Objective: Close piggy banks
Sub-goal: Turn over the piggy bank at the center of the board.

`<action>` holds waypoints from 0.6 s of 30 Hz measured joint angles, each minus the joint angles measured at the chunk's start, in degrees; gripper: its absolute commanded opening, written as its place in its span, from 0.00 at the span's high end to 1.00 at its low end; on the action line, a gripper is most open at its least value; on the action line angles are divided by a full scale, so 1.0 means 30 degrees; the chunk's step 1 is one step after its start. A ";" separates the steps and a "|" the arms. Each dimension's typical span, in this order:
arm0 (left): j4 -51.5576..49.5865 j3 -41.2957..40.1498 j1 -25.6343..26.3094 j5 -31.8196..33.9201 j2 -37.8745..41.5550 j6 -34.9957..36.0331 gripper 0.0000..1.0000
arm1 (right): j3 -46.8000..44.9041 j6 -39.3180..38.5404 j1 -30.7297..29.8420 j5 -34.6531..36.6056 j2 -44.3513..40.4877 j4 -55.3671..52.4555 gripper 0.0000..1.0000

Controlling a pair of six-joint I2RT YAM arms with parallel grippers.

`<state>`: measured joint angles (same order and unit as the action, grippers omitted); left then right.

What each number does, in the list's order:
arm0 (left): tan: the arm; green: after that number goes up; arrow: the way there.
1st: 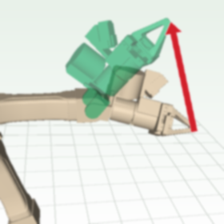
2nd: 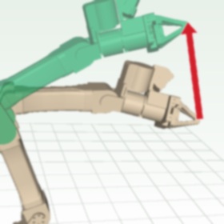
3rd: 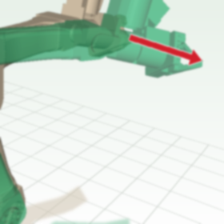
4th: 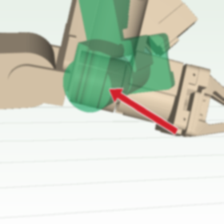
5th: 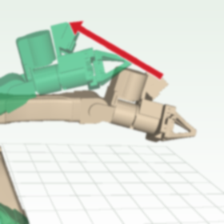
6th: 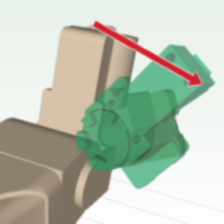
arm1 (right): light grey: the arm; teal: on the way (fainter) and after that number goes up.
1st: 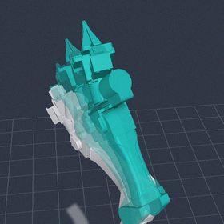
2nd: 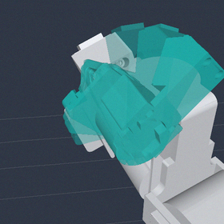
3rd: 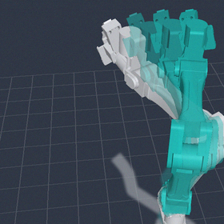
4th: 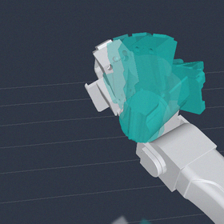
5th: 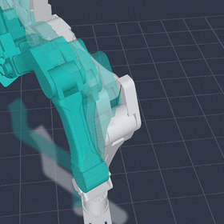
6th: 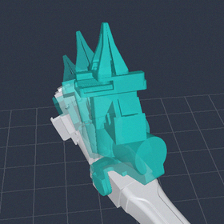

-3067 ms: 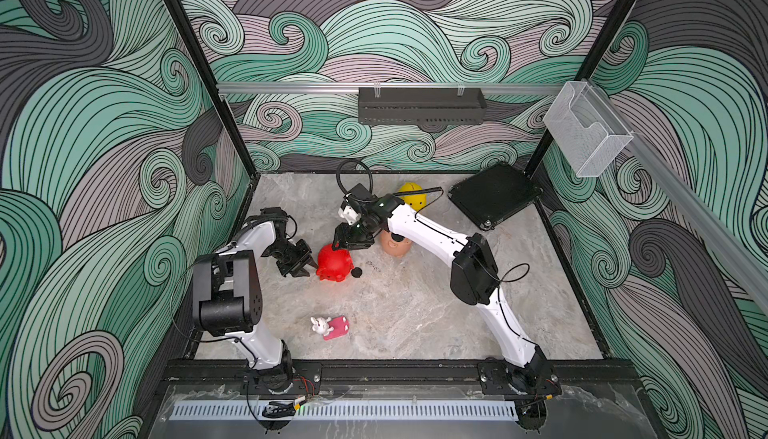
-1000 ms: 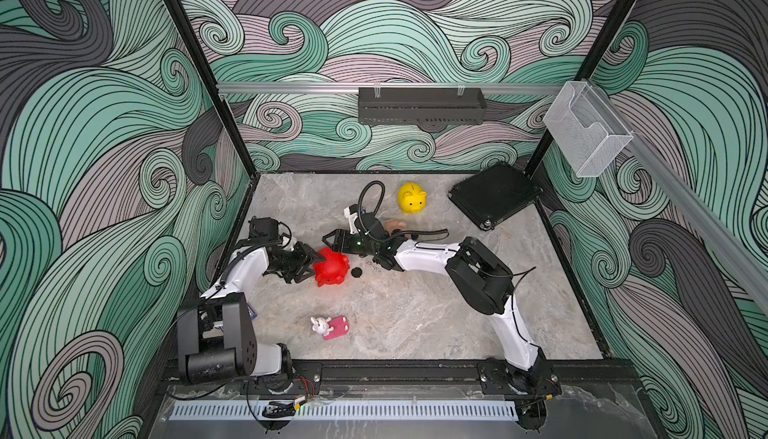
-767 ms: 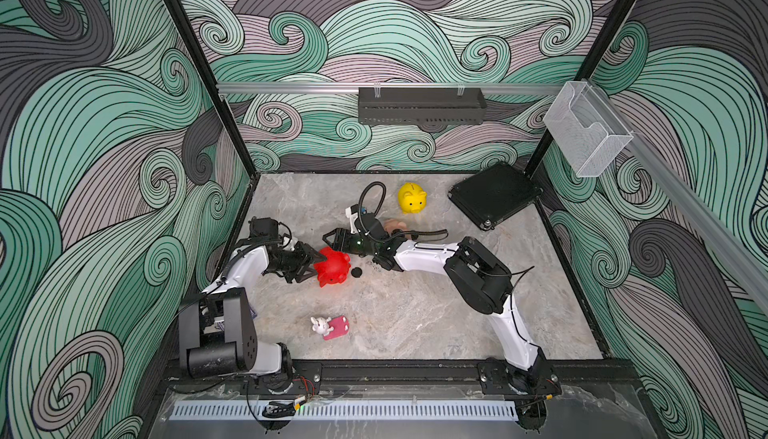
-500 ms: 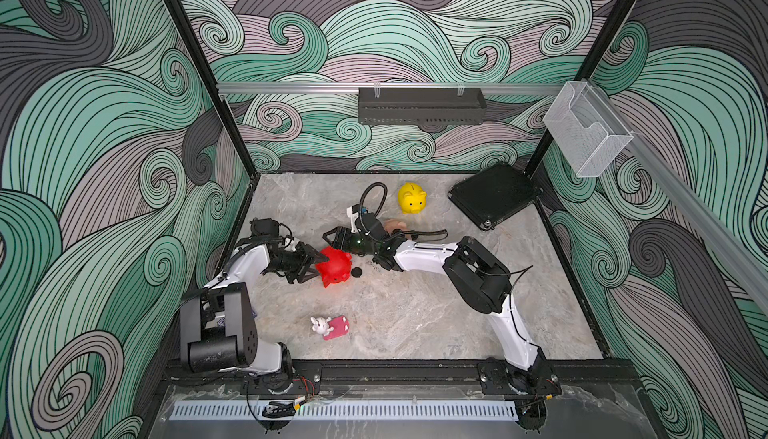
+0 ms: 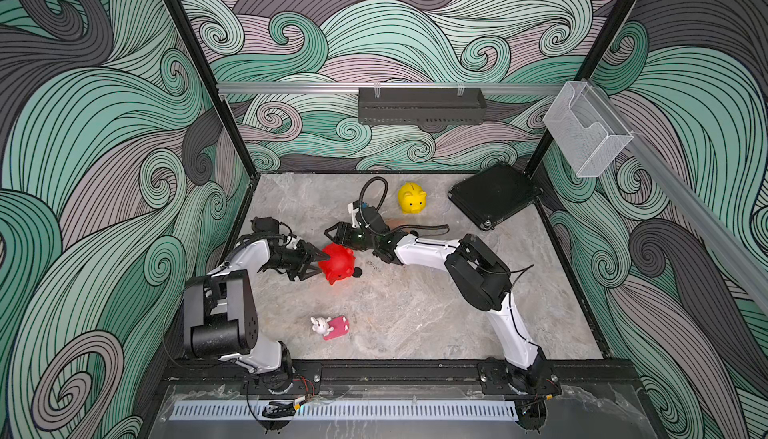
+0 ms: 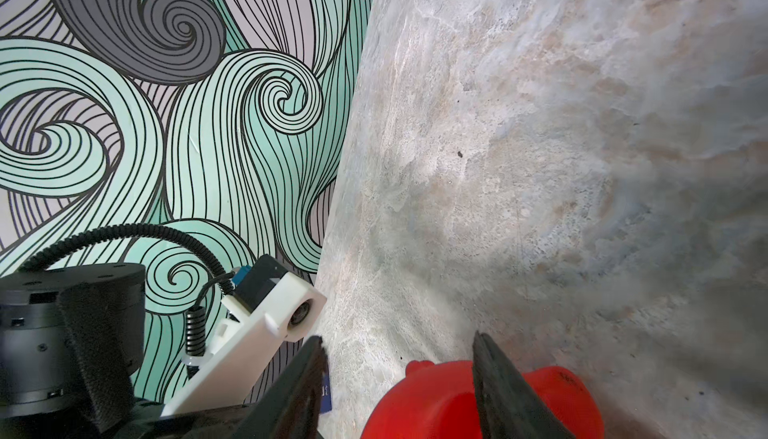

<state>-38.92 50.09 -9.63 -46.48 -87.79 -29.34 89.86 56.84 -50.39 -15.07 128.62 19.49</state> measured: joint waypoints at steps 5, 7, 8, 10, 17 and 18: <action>0.0423 0.0291 0.0015 0.0903 -0.0940 -0.0073 0.51 | 0.0729 0.0029 0.0168 -0.0583 0.0000 -0.0066 0.43; 0.0670 0.0175 0.0095 0.2062 -0.1843 -0.0211 0.51 | 0.0969 0.0146 -0.0022 -0.1260 0.0000 -0.0058 0.43; 0.0750 0.0087 0.0109 0.2506 -0.2244 -0.0248 0.51 | 0.1042 0.0160 -0.0182 -0.1574 0.0000 -0.0066 0.43; 0.0780 -0.0015 0.0138 0.3118 -0.2703 -0.0386 0.51 | 0.1071 0.0182 -0.0423 -0.2018 0.0000 -0.0124 0.43; 0.1020 0.0007 0.0131 0.3876 -0.2761 -0.0474 0.51 | 0.1115 0.0226 -0.0546 -0.2747 0.0000 -0.0226 0.44; 0.1020 0.0007 0.0131 0.3912 -0.2754 -0.0510 0.50 | 0.1166 0.0226 -0.0488 -0.2783 0.0000 -0.0328 0.44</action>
<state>-35.86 50.11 -9.23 -34.74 -96.05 -30.87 93.36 57.52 -51.86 -23.42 128.62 18.50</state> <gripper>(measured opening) 0.494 0.563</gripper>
